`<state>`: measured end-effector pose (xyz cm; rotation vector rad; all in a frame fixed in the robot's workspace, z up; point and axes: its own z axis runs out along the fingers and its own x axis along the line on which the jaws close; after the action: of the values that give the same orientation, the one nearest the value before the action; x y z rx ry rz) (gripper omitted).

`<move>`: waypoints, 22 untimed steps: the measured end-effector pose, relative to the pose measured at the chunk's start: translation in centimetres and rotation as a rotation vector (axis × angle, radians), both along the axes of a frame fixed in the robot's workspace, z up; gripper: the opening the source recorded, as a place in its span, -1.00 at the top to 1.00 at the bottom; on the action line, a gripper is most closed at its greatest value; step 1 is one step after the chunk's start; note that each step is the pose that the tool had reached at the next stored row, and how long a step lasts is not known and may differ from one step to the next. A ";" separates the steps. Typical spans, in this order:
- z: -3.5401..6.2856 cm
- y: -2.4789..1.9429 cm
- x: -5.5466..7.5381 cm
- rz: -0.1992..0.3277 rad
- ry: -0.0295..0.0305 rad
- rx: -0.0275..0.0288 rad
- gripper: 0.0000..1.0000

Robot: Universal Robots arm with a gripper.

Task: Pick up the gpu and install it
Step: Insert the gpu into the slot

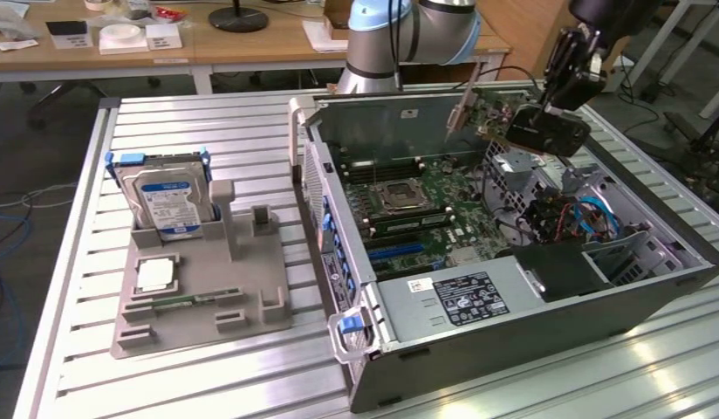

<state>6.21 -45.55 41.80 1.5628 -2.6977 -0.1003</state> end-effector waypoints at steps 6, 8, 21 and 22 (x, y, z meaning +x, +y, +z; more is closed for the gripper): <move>-0.01 0.00 0.0 0.110 0.0000 -0.0007 0.45; -0.01 0.00 0.0 0.146 0.0000 -0.0009 0.45; -0.03 0.00 0.0 0.381 0.0000 -0.0023 0.45; -0.03 0.00 0.0 0.401 0.0000 -0.0026 0.45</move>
<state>6.21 -45.55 41.77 2.0594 -2.3230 -0.0875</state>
